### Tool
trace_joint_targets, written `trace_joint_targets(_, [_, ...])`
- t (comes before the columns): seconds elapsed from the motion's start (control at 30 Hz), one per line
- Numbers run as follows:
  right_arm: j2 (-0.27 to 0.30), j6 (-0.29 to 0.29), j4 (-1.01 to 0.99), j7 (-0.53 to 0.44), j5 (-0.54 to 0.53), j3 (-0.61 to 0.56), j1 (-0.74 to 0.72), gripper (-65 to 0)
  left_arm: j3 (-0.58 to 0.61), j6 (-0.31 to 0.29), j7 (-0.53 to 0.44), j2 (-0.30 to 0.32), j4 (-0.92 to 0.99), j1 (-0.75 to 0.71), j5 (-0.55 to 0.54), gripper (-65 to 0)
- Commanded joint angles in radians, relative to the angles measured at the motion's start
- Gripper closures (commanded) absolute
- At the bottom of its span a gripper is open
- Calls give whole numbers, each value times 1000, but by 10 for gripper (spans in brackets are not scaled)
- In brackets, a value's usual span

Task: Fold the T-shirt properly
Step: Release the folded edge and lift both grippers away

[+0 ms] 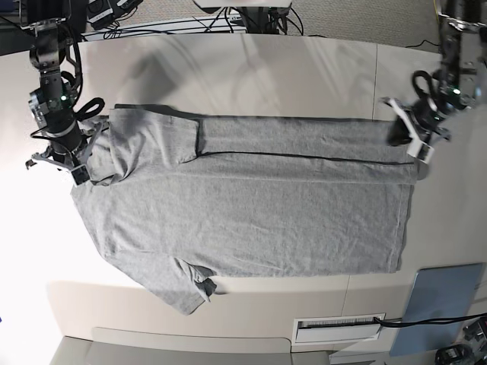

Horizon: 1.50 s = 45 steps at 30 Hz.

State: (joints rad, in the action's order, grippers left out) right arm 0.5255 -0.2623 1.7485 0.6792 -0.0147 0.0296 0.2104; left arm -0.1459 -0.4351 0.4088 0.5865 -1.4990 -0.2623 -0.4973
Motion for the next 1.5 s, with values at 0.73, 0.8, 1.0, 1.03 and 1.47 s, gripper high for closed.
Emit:
trace_joint_targets(0.73, [53,-47,7,48,-71,12,273,0,-10,-40,47,85,37,-238,-128,0])
trace_joint_targets(0.8, [63,-39,32,47,-68,17,320,0,-10,-41,70,92,23,-281,-123,0])
trace_joint_targets(1.0, [76,-37,99,45,-68,73,456,0,-32,-41,93,95,-26,-422,-90,0])
trace_joint_targets(1.03, [76,-37,109,40,-67,89,476,0,-42,-45,92,95,-40,-447,-90,0])
trace_joint_targets(1.47, [76,-35,183,-100,-68,216,528,0,-241,-62,89,93,-310,-549,-120,-48])
